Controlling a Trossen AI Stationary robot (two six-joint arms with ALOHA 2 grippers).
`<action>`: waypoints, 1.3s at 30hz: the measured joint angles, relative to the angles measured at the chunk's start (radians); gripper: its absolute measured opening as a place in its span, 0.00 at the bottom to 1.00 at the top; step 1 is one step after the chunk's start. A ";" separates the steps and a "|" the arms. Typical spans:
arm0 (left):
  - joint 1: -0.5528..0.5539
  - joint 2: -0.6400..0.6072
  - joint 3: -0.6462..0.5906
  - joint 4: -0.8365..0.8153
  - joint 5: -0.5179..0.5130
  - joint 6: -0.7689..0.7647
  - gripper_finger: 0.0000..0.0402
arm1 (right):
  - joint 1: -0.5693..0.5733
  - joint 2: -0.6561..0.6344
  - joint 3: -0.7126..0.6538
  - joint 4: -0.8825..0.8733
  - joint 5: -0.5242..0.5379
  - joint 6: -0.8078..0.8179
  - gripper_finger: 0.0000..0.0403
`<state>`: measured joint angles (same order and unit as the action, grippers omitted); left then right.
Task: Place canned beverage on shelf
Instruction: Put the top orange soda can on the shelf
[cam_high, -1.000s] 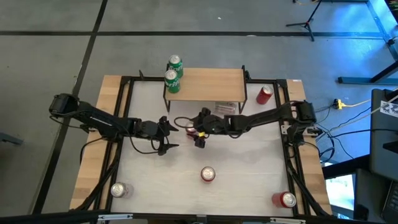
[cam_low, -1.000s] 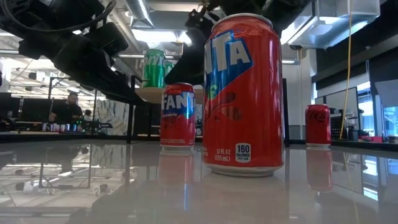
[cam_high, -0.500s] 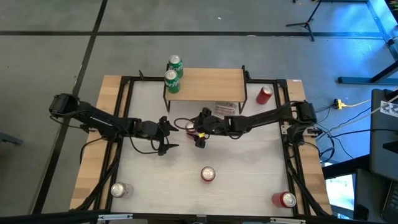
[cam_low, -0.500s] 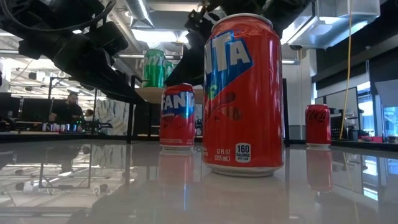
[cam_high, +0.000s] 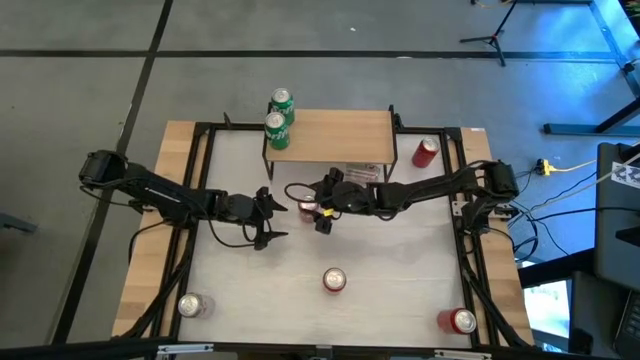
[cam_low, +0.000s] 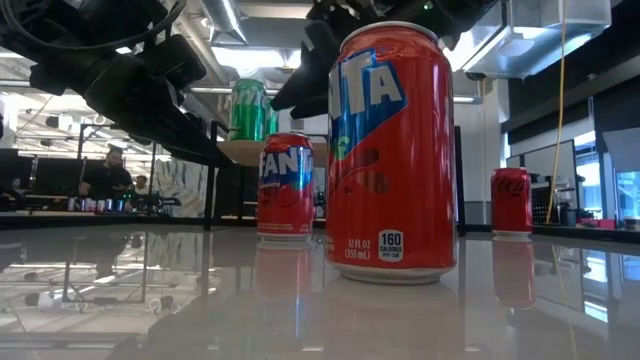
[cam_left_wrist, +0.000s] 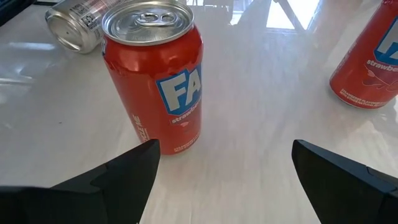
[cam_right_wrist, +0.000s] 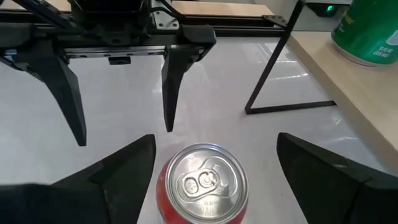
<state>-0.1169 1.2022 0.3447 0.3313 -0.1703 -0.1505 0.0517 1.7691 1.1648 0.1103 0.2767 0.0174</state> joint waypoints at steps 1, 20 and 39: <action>0.000 0.000 0.000 0.000 0.000 0.000 0.88 | 0.000 0.000 0.000 -0.002 -0.001 0.000 0.84; 0.000 0.000 -0.001 0.002 0.000 0.000 0.88 | -0.007 0.041 0.001 -0.004 -0.048 0.000 0.82; 0.000 0.000 -0.001 0.005 0.000 -0.003 0.88 | -0.020 0.113 0.004 0.017 -0.087 0.028 0.81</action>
<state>-0.1169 1.2022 0.3435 0.3363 -0.1703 -0.1539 0.0319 1.8824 1.1690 0.1270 0.1902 0.0452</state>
